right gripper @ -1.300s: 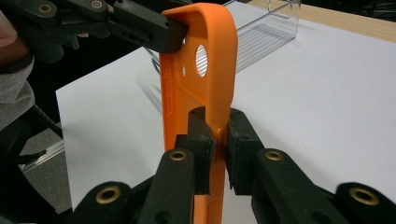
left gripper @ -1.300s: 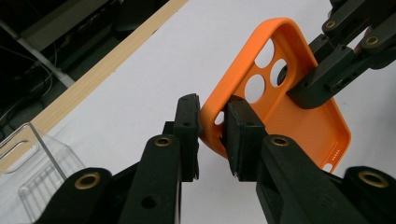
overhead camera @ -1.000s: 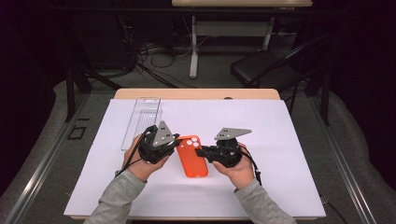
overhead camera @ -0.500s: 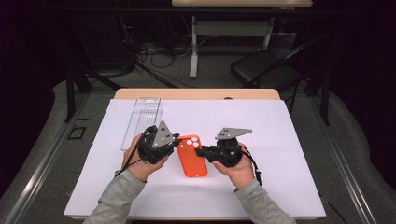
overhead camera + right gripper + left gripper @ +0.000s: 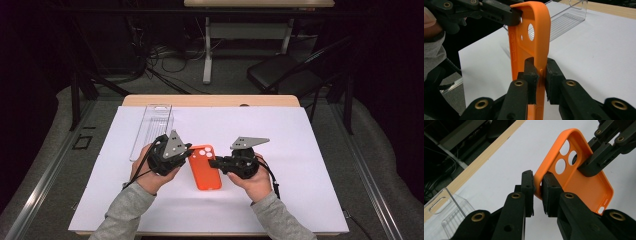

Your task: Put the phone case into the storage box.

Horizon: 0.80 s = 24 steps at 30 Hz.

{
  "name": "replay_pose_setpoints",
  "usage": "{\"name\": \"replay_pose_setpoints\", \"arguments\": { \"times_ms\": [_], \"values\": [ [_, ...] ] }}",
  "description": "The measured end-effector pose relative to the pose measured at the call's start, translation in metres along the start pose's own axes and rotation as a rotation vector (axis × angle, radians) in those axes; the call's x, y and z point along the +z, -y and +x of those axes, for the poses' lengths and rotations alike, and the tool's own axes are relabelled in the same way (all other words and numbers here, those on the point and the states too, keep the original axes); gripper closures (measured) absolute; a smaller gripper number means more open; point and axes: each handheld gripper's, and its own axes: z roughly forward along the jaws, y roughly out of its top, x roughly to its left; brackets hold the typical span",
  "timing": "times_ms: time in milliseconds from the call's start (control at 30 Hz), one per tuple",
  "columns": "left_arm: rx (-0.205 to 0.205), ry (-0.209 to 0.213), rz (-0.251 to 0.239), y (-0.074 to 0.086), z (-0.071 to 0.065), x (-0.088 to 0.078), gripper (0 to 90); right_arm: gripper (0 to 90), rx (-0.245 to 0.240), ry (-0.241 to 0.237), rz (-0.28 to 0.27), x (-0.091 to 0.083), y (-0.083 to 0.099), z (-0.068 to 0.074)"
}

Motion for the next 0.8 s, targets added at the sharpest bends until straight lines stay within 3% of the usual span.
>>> {"name": "replay_pose_setpoints", "arguments": {
  "times_ms": [533, 800],
  "values": [
    [0.002, 0.0, 0.001, -0.0003, 0.0002, -0.0008, 81.3, 80.7, 0.01, -0.006, -0.006, 0.0004, 0.0004, -0.0009],
    [-0.007, 0.006, 0.0, 0.0003, 0.0014, -0.0008, 81.2, 75.5, 0.033, -0.006, -0.018, 0.0007, 0.0011, -0.0036]
  ]
}}
